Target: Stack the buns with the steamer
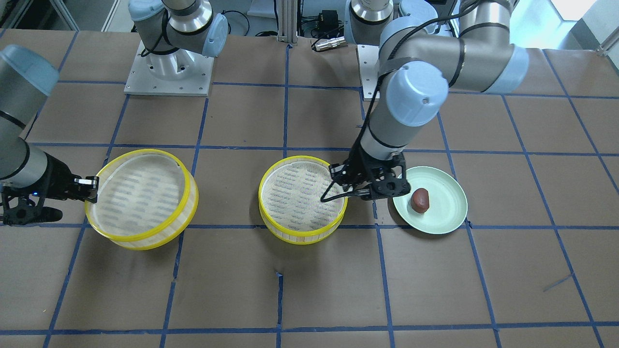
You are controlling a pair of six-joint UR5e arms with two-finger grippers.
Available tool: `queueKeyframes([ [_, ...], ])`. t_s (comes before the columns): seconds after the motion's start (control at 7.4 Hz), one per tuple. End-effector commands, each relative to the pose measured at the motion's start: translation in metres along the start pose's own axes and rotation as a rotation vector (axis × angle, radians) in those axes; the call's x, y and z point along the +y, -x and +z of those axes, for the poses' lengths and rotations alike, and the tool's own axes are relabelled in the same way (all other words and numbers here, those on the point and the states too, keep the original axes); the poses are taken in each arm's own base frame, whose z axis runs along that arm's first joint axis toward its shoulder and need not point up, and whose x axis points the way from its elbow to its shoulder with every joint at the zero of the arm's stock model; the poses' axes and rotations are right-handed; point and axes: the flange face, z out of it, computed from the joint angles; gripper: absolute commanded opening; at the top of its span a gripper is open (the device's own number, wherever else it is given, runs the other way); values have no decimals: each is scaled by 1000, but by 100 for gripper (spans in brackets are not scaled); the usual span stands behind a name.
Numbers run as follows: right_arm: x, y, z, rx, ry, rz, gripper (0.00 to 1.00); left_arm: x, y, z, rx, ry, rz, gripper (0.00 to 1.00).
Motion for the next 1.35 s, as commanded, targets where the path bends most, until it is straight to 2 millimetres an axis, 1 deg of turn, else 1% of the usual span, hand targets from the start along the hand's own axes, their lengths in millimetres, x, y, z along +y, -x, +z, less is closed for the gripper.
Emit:
queueKeyframes([
  [0.0, 0, 85, -5, -5, 2, 49, 7, 16, -35, 53, -5, 41, -6, 86],
  [0.14, 2, 123, -6, -6, -7, 75, 7, 24, -32, 50, -6, 41, 3, 100],
  [0.27, 5, 144, -4, -1, -2, 67, 7, 24, -31, 43, -2, 29, 8, 100],
  [0.41, 6, 157, -3, 3, -2, 87, 7, 22, -32, 40, -1, 23, 9, 100],
  [0.54, 7, 172, -2, 7, -6, 90, 7, 24, -31, 45, -3, 32, 4, 100],
  [0.68, 10, 192, -1, 9, -10, 99, 7, 24, -31, 45, -5, 31, 4, 100],
  [0.81, 16, 220, 2, 29, -11, 121, 7, 16, -28, 35, -15, 4, 28, 100],
  [0.95, 20, 234, 4, 39, -12, 107, 8, -5, 2, 19, -93, -58, 125, 100],
  [1.08, 22, 242, 5, 39, -12, 137, 8, -29, 59, 3, -129, -60, 181, 100],
  [1.22, 25, 253, 4, 41, -16, 139, 8, -40, 112, -6, -132, -25, 190, 100],
])
